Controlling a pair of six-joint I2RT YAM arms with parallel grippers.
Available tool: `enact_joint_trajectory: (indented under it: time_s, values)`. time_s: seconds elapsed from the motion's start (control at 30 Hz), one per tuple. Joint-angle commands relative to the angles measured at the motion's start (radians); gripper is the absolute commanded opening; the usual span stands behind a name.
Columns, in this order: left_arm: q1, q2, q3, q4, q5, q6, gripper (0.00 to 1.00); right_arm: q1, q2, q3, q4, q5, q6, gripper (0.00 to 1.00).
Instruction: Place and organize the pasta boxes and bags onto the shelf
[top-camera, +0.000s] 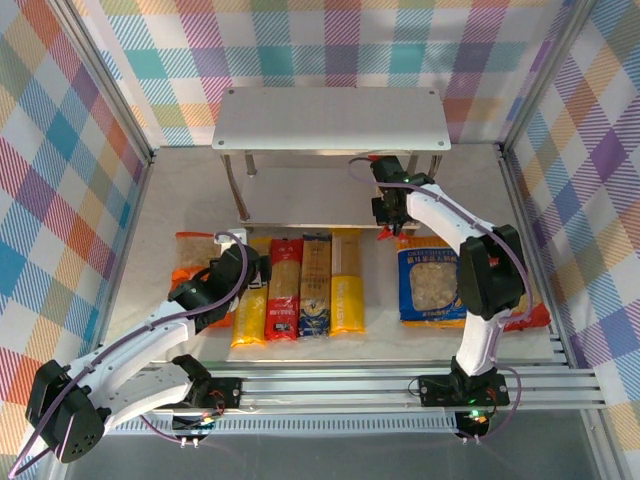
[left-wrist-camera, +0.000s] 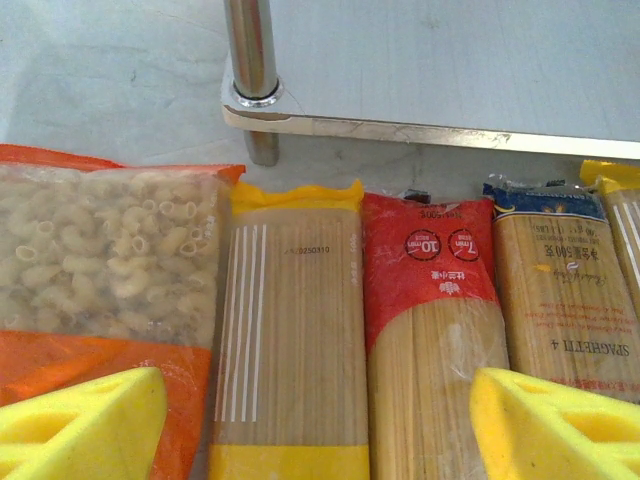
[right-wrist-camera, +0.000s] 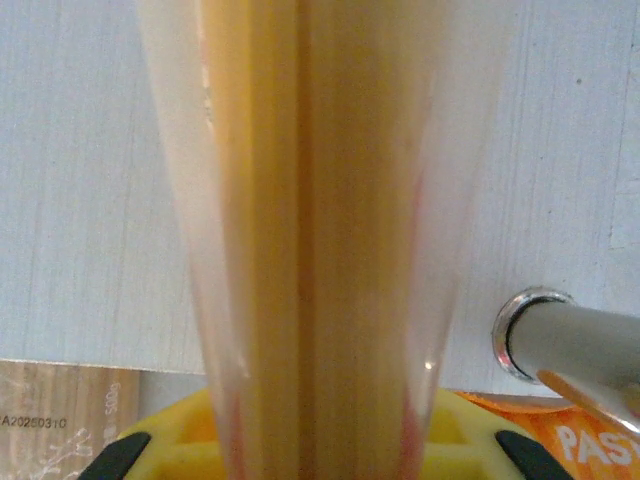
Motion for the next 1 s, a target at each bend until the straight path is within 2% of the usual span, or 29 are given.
enact_joint_trajectory:
  time_s: [0.0, 0.43, 0.7, 0.97]
  values:
    - [-0.014, -0.014, 0.006, -0.046, -0.017, 0.017, 0.8, -0.016, 0.019, 0.039, 0.069, 0.053, 0.008, 0.16]
    - [-0.014, -0.037, -0.011, -0.103, -0.006, -0.018, 0.8, -0.031, 0.041, 0.025, 0.062, 0.028, 0.047, 0.45]
    - [-0.013, -0.047, -0.019, -0.157, -0.005, -0.058, 0.79, -0.032, -0.02, -0.005, 0.069, -0.021, 0.048, 0.79]
    - [-0.04, -0.026, -0.031, -0.183, 0.006, -0.126, 0.79, -0.032, -0.219, -0.107, 0.103, -0.061, 0.047, 0.87]
